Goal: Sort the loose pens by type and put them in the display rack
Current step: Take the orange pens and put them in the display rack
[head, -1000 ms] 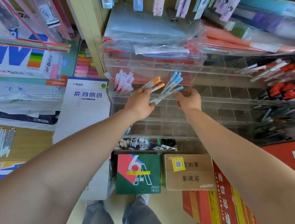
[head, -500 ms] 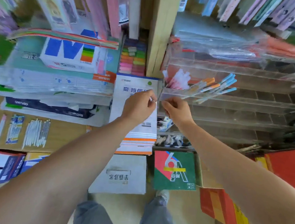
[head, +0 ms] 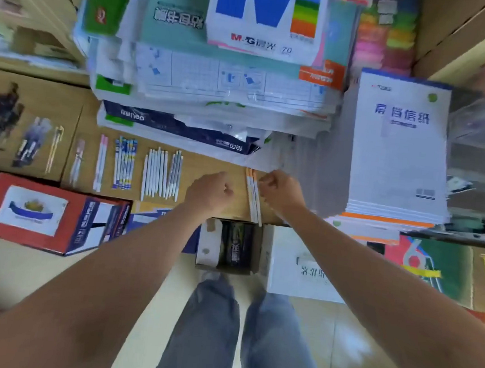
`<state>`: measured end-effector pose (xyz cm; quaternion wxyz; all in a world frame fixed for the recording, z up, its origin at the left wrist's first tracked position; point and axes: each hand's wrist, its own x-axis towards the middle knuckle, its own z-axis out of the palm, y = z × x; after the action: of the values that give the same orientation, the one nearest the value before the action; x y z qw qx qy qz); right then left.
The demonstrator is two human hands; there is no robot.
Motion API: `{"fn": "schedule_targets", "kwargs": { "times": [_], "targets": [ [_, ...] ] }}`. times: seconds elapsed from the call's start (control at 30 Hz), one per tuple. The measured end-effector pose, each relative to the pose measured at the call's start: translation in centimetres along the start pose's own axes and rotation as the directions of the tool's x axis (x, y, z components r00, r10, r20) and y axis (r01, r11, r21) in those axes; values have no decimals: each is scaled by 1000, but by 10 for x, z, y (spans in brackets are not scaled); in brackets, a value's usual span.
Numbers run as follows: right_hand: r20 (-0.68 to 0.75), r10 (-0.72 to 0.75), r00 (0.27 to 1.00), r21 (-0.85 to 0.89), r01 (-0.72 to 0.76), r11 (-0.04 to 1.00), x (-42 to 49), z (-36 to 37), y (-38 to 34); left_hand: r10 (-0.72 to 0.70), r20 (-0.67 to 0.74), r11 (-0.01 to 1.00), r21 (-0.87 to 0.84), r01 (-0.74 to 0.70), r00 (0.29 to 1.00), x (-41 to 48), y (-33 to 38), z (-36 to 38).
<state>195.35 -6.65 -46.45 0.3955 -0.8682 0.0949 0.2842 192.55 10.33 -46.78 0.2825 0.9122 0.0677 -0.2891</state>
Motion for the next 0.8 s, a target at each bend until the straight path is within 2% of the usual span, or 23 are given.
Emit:
{"fn": "schedule_targets", "kwargs": {
  "times": [0.13,0.23,0.33,0.57,0.8],
  "targets": [
    [14,132,991,-244,-125,962,35,48,51,-52,172,998,31,48,984,33,-51,47],
    [8,212,977,-330,-198,923,55,76,85,-14,181,983,183,-19,983,58,-81,85],
    [-13,229,973,-417,-214,883,75,97,104,19,214,940,329,-91,977,79,-102,113],
    [-97,214,972,-518,-233,823,112,128,116,72,152,896,425,-131,986,90,-126,150],
    [-66,213,975,-438,-220,872,113,132,109,80,123,910,397,-123,989,91,-123,148]
  ]
}}
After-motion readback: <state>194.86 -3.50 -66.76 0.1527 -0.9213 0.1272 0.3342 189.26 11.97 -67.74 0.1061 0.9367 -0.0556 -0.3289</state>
